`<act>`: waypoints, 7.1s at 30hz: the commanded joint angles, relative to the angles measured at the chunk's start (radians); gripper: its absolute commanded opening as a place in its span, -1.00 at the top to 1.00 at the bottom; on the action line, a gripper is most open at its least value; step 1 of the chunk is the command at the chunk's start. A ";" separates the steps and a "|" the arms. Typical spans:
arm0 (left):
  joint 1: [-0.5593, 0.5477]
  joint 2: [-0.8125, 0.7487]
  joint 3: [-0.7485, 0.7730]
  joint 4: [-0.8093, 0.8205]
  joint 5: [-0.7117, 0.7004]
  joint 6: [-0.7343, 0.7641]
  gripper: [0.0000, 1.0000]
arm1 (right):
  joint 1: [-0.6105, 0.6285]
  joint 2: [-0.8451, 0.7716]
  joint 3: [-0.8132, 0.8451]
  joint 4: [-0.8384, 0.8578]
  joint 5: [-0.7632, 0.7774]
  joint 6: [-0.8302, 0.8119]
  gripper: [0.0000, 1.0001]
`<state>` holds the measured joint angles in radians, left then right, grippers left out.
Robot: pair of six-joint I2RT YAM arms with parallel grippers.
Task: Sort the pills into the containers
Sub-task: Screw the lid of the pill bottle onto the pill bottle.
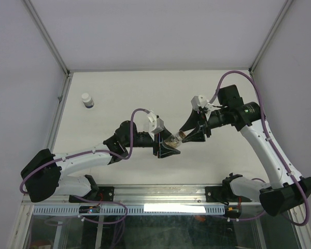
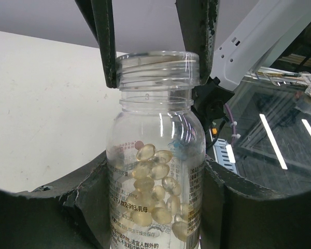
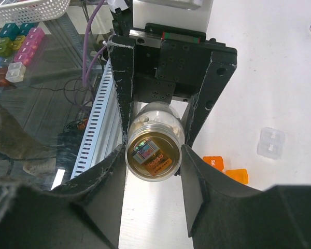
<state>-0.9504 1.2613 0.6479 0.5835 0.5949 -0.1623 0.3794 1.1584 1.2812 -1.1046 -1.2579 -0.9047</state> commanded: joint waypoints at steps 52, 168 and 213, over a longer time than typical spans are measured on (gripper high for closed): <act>-0.016 -0.006 -0.162 0.199 -0.429 0.025 1.00 | -0.122 -0.037 -0.064 0.378 0.056 0.589 -0.99; 0.012 -0.036 -0.164 0.299 -0.063 -0.112 1.00 | -0.089 -0.026 -0.077 -0.097 -0.179 -0.356 -0.98; 0.021 0.034 -0.049 0.301 0.077 -0.157 1.00 | 0.115 0.016 -0.063 0.033 -0.051 -0.147 0.39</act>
<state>-0.9344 1.3334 0.5854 0.8070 0.7616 -0.3077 0.4850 1.2140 1.2453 -1.1790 -1.3300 -1.1999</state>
